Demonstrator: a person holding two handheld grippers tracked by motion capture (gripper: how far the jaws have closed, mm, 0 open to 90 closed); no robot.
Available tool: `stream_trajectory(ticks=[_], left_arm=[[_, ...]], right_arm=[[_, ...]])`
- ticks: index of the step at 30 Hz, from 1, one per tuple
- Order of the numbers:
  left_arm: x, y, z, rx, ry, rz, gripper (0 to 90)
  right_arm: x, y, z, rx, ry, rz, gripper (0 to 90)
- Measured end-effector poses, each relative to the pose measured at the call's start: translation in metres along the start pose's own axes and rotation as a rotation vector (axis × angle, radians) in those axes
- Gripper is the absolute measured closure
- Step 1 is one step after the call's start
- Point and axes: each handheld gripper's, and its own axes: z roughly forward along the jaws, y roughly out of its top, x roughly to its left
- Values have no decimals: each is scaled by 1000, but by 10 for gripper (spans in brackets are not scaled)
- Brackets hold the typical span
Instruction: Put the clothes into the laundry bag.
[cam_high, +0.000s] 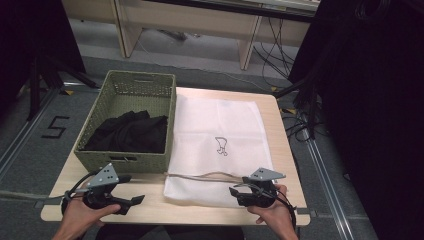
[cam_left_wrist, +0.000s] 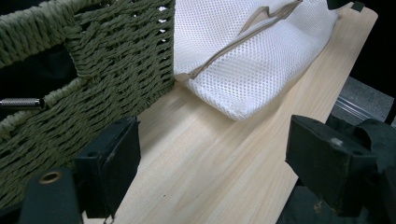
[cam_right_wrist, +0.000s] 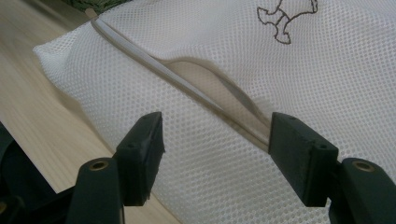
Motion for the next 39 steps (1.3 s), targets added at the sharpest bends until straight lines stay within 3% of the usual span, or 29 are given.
stream_trajectory(ticks=[3,6,7,8,9,10,13,14,16,17,18,20,21,22,25,27,30,31,34,35,39], left_arm=[[0,0,0,2,0,-2,174],[0,0,0,7,12,-5,169],[0,0,0,7,12,-5,164],[0,0,0,11,10,1,164],[0,0,1,11,9,6,164],[0,0,1,11,9,4,164],[0,0,1,14,10,7,163],[-1,0,2,15,8,-6,163],[-1,0,2,17,13,8,163],[-2,0,3,11,13,-19,163],[-1,0,3,20,11,-1,163],[0,0,3,17,13,12,163],[0,1,3,22,9,11,163],[-1,0,3,16,10,14,163],[0,0,4,13,14,16,164],[-1,0,3,20,13,-10,163],[0,0,4,17,15,11,163],[-1,0,4,17,18,-7,164],[-1,0,4,17,15,-4,164],[-1,0,4,15,17,-9,164],[0,0,3,13,21,17,164]], right_arm=[[1,0,0,5,5,11,370],[-1,1,2,-8,-16,-21,371],[0,2,2,-4,-13,-1,370],[-3,2,4,-20,-17,-26,370],[-1,3,3,0,-8,9,368],[-3,3,6,-24,-17,-9,360],[-3,8,8,-19,-13,31,314],[-9,9,10,-38,-16,-34,300],[-8,11,10,-29,-8,-8,296],[-9,13,13,-40,-4,-22,287],[-11,14,15,-49,-5,-61,287],[-13,16,20,-32,-4,-84,296],[-12,16,21,-19,5,-65,309],[-13,17,24,-29,18,-91,321],[-14,19,28,-21,19,-108,331],[-16,23,36,-31,17,-146,339],[-17,25,42,-28,17,-163,353],[-19,27,47,-6,21,-182,365],[-18,29,55,25,16,-197,371],[-19,29,59,14,8,-216,371],[-18,29,64,63,7,-226,370]])
